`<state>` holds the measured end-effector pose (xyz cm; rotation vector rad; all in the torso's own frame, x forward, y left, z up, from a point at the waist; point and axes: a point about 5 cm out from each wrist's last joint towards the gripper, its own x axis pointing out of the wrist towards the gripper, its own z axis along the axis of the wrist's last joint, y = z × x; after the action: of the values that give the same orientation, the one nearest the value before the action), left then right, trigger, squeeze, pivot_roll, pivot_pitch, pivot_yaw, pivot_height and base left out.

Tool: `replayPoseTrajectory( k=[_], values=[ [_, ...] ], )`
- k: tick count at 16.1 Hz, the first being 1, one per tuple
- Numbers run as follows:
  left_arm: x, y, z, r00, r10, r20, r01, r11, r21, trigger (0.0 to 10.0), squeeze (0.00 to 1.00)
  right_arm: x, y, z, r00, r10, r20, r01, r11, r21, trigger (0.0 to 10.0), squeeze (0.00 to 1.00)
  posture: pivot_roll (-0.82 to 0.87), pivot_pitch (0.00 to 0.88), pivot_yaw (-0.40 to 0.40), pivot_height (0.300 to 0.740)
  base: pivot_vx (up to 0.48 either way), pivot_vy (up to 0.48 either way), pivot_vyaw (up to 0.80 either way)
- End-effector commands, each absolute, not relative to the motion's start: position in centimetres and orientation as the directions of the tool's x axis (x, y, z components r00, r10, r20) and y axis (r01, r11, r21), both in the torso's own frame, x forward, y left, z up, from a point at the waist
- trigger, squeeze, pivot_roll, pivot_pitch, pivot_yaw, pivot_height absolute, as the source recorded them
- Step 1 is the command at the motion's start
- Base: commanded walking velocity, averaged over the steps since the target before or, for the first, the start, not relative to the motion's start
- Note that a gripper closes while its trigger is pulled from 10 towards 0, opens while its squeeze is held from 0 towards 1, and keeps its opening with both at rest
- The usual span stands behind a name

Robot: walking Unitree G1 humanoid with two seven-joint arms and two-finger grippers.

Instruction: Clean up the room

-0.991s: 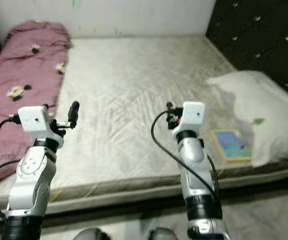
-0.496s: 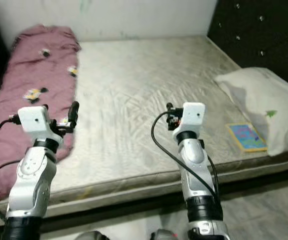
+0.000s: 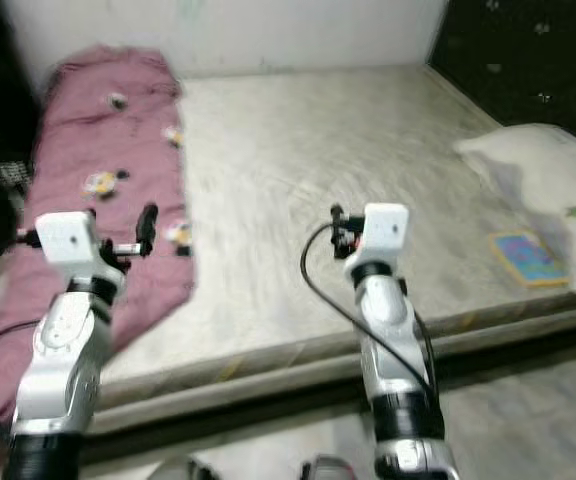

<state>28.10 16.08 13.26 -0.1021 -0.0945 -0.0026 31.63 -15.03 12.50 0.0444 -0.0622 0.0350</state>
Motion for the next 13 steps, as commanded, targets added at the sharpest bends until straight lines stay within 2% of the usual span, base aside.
replayPoseTrajectory(
  k=[1,13],
  values=[
    [28.13,15.36,13.41,0.995,-0.018,0.099,0.028,0.994,-0.101,10.0,0.00,31.56,-16.07,12.69,0.998,0.010,0.069,-0.012,1.000,0.028,10.0,0.00,-0.06,0.000,0.002,0.740,0.000,0.476,0.00],
    [28.02,15.46,13.52,0.993,-0.006,0.121,0.017,0.996,-0.091,10.0,0.00,31.61,-15.98,12.60,0.998,0.026,0.065,-0.027,0.999,0.022,10.0,0.00,-0.06,0.000,0.001,0.740,0.000,0.477,0.00]
  ],
)
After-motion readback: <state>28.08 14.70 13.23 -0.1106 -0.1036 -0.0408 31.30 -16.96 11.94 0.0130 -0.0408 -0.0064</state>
